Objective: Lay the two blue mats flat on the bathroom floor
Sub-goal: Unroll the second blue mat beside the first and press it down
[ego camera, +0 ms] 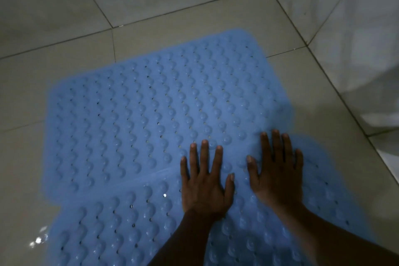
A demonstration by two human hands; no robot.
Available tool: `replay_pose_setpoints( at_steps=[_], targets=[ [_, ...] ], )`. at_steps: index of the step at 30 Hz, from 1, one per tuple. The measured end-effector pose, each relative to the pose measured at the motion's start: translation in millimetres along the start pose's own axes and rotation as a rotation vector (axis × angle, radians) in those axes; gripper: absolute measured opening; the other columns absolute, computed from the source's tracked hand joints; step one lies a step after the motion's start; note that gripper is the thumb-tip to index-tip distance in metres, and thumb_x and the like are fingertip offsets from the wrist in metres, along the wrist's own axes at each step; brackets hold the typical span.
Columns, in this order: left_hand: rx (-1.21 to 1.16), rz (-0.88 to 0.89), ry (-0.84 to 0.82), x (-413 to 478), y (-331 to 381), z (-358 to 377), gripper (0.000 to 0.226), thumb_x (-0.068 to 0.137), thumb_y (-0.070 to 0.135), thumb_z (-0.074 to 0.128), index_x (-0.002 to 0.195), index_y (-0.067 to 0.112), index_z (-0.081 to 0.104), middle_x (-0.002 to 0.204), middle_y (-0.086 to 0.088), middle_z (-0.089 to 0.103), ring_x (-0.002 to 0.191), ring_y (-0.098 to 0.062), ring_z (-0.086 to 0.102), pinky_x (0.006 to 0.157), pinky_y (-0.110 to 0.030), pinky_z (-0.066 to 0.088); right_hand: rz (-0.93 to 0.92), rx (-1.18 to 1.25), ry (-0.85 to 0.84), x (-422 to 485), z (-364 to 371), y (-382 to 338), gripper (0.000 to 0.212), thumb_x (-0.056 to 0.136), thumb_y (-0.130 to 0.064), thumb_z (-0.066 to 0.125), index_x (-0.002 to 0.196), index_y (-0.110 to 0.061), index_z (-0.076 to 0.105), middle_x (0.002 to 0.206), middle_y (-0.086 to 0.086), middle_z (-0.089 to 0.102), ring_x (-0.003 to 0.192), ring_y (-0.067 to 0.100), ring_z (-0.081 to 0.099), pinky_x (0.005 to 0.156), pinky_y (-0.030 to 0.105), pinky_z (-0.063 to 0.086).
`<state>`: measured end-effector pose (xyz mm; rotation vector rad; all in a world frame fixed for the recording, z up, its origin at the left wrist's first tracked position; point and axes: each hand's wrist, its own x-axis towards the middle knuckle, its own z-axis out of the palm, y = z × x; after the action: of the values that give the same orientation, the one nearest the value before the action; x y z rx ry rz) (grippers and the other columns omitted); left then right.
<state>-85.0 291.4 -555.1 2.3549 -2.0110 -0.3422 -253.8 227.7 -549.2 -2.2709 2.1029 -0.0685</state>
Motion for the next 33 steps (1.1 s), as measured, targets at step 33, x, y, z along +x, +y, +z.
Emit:
replay_pose_setpoints(
  at_steps=[33],
  targets=[
    [-0.122, -0.446, 0.113, -165, -240, -20, 0.072, 0.098, 0.06, 0.017, 0.163, 0.029, 0.012, 0.172, -0.005, 0.001, 0.158, -0.028, -0.008, 0.127, -0.052, -0.001, -0.555, 0.12, -0.061, -122, 21, -274, 0.065, 0.095, -0.052, 0.033, 0.152, -0.022, 0.035, 0.162, 0.009, 0.027, 0.151, 0.028, 0.021, 0.116, 0.061, 0.02]
  ],
)
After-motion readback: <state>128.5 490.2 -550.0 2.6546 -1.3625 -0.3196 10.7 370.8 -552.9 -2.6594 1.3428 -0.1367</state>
